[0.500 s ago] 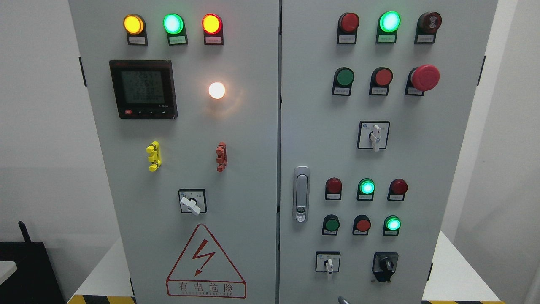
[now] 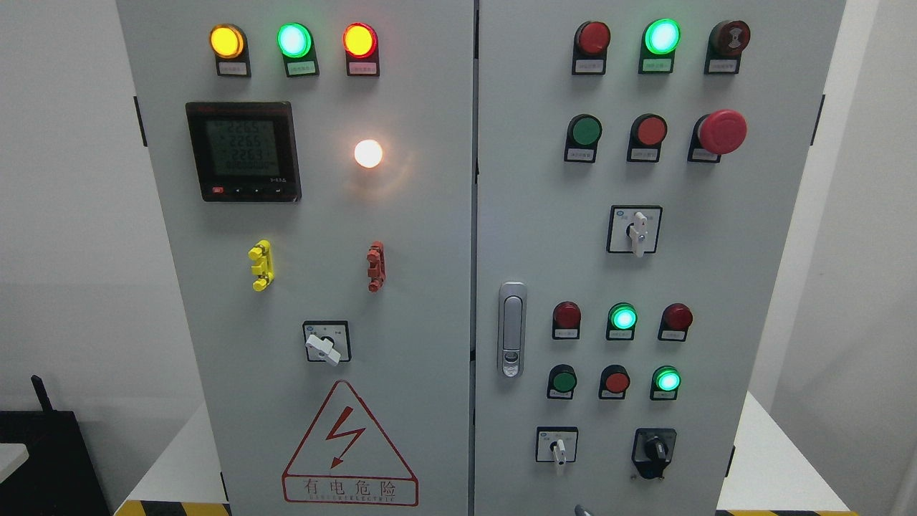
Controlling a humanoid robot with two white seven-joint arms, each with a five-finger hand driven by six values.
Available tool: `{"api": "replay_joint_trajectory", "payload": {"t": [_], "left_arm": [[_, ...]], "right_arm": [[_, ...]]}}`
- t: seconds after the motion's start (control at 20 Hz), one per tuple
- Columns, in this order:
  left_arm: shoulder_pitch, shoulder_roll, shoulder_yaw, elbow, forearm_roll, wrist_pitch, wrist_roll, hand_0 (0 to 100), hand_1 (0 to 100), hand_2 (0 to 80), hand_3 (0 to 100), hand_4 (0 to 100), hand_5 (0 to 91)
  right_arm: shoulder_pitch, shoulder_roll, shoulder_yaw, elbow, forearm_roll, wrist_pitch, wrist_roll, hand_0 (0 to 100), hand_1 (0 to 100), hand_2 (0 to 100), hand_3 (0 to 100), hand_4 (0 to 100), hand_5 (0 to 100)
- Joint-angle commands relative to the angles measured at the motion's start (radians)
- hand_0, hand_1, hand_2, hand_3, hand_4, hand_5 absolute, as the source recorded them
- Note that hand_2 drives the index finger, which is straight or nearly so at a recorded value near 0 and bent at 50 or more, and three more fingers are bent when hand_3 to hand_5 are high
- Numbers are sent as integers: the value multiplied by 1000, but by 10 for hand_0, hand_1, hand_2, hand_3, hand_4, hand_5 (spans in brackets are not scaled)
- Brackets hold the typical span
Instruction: Release door handle
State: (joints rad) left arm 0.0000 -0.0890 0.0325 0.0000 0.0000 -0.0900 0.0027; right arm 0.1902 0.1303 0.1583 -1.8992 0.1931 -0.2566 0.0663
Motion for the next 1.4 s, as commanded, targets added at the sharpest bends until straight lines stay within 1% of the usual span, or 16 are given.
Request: {"api": "replay_joint_trajectory", "payload": {"t": [0.0,0.1,0.15,0.2,0.25,0.4,0.5,0.55,0.65,0.8,0.85,1.0,1.1,1.2,1.3,1.35], "left_arm": [[-15,0,3,25,-29,-1,0,120,389,0,0,0,0],[-15,0,3,23,-29,-1,0,120,389,0,0,0,0],[-15,0,3,25,-28,-1,0,120,389,0,0,0,0],[-15,0,3,25,-29,-1,0,120,389,0,0,0,0],[-15,0,3,23,-28,-1,0,120,389,0,0,0,0],[-15,0,3,23,-29,-1,0,120,389,0,0,0,0],[-15,0,3,25,-29,-1,0,120,389,0,0,0,0],[-15,0,3,25,-28,-1,0,120,389,0,0,0,0],[-15,0,1,25,-29,-1,0,120,389,0,0,0,0],[-15,0,3,23,-28,-1,0,120,389,0,0,0,0],[-15,0,3,25,-28,-1,0,120,389,0,0,0,0],[-15,0,3,23,-29,-1,0,120,389,0,0,0,0],[-15,0,3,23,-28,-1,0,120,389,0,0,0,0],[-15,0,3,25,-29,-1,0,120,389,0,0,0,0],[-15,0,3,25,-29,-1,0,120,389,0,0,0,0],[-15,0,3,25,-29,-1,0,120,389,0,0,0,0]], "right_arm": [[-8,2,-14,0,142,-46,-5,426,63,0,357,365,269],[-26,0,-14,0,227,-52,-43,419,104,0,416,401,303],[-44,0,-13,2,270,-52,-68,419,104,0,416,401,303],[-64,0,-11,5,310,-52,-80,413,150,0,440,423,341],[-81,0,-8,5,350,-52,-83,419,173,0,456,427,343],[-142,2,-3,28,512,-44,-94,422,232,0,486,408,276],[-192,3,6,51,647,-43,-137,429,255,0,503,390,284],[-210,3,15,61,728,-43,-163,429,268,0,519,397,355],[-242,5,29,80,869,-27,-215,424,299,0,569,491,537],[-282,5,98,97,960,93,-275,381,354,0,674,632,755],[-299,5,118,104,988,143,-289,376,359,0,685,643,773],[-345,6,176,123,1097,232,-338,341,373,0,875,830,952],[-370,6,201,135,1182,281,-353,327,376,0,988,904,993],[-376,6,228,138,1220,338,-352,318,380,0,1000,928,1000],[-390,6,244,144,1249,359,-347,315,382,0,1000,1000,1000],[-396,8,245,155,1272,361,-346,312,382,0,1000,1000,1000]]}}
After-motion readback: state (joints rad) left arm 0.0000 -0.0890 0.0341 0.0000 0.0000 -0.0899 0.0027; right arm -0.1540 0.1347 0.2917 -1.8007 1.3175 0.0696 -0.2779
